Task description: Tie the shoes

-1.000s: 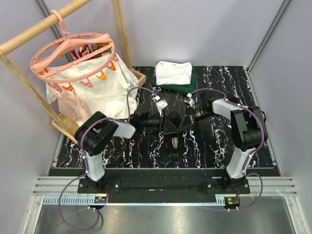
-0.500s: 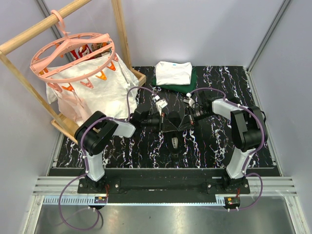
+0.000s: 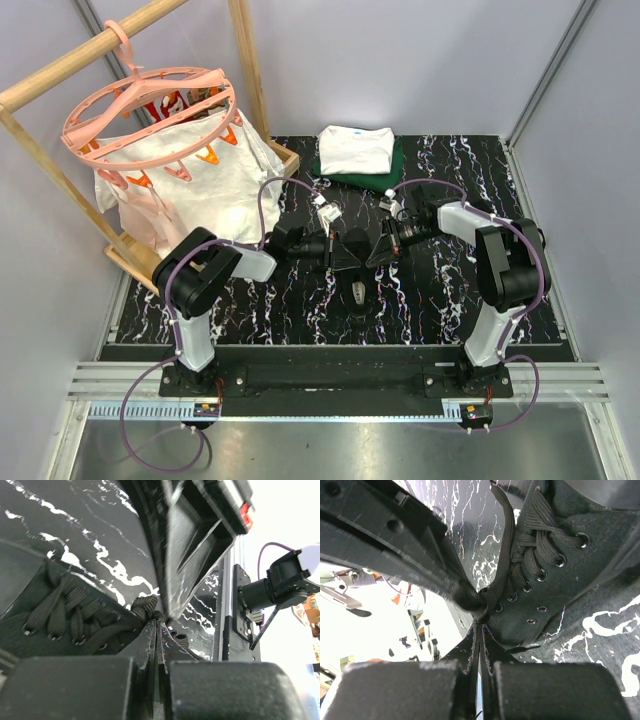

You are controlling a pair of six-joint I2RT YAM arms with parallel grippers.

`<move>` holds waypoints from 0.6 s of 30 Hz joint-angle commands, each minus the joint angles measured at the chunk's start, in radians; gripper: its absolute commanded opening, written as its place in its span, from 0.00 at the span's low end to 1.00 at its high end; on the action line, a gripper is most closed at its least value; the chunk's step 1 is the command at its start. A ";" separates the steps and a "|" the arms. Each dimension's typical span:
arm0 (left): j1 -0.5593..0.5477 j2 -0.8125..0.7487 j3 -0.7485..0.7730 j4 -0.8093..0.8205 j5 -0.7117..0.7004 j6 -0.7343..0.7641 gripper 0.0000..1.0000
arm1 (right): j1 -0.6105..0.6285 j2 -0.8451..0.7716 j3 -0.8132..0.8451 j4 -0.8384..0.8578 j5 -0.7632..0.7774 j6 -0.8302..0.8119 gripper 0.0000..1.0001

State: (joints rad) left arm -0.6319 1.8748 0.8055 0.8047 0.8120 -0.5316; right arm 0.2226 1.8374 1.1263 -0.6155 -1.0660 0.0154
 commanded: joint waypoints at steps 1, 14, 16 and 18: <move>0.020 -0.031 -0.020 0.010 0.006 0.039 0.00 | -0.014 -0.056 0.029 -0.023 -0.006 -0.011 0.00; 0.023 -0.074 -0.028 0.070 0.056 0.024 0.40 | -0.011 -0.030 0.052 -0.038 -0.006 -0.051 0.00; 0.031 -0.097 -0.029 0.042 0.056 0.044 0.41 | -0.012 -0.026 0.052 -0.038 -0.006 -0.051 0.00; 0.052 -0.134 -0.028 -0.016 0.035 0.065 0.43 | -0.011 -0.030 0.050 -0.040 -0.005 -0.055 0.00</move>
State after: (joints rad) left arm -0.6075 1.8408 0.7795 0.7948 0.8299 -0.5129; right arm 0.2131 1.8297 1.1416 -0.6437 -1.0637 -0.0181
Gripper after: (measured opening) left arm 0.412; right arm 0.007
